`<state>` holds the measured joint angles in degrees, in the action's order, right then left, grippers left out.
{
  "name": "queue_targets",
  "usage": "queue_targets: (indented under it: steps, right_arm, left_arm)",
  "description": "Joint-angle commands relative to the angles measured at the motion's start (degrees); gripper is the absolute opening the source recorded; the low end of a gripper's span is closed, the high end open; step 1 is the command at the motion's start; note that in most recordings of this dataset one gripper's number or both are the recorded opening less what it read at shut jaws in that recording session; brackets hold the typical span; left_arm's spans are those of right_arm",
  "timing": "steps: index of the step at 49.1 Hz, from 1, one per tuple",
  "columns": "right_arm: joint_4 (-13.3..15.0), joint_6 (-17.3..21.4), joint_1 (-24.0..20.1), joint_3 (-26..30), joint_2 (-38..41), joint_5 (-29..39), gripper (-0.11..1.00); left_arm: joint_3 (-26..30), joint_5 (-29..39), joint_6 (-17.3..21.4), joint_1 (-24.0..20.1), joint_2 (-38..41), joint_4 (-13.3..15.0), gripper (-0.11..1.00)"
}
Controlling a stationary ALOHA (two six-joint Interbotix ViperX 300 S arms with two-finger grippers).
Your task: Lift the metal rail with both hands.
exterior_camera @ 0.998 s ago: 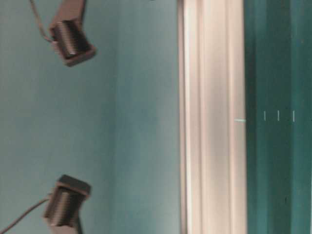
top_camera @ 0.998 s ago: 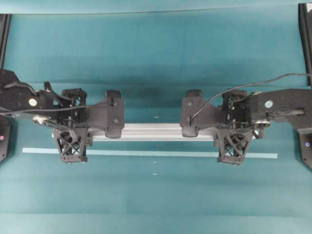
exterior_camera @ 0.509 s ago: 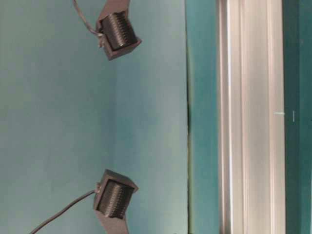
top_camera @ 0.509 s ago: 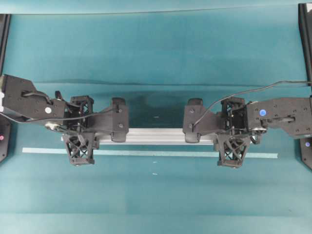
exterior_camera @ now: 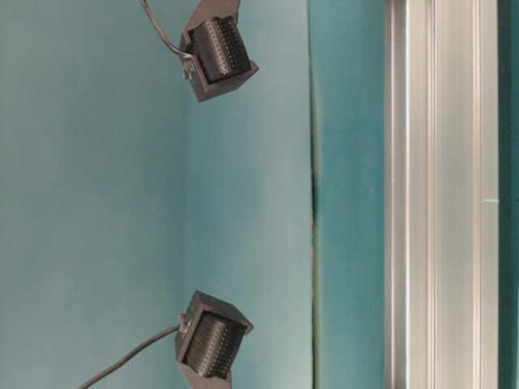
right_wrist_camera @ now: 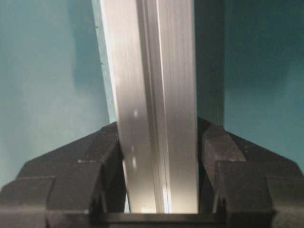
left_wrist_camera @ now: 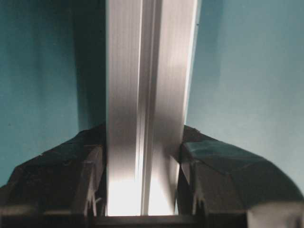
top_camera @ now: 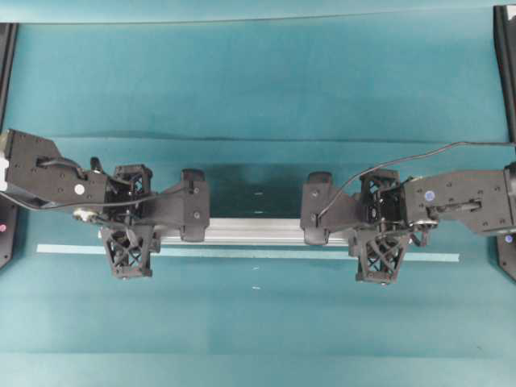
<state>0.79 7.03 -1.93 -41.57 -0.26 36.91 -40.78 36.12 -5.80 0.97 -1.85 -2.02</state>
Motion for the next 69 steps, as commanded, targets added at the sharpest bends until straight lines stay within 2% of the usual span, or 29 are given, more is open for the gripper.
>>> queue_targets:
  steps: [1,53,69]
  right_arm:
    - [-0.2,0.2,-0.4,0.7,0.2,-0.6,0.38]
    - [-0.4,0.2,-1.1,0.4,1.9,-1.2,0.38]
    - [-0.4,0.4,-0.6,0.4,2.7,-2.0,0.38]
  left_arm:
    - [0.3,-0.5,-0.9,0.1,-0.8,0.2,0.29]
    - [-0.5,-3.6,-0.6,0.0,1.1,0.3,0.29]
    - [-1.3,-7.3,0.0,0.1,1.0,0.3,0.29]
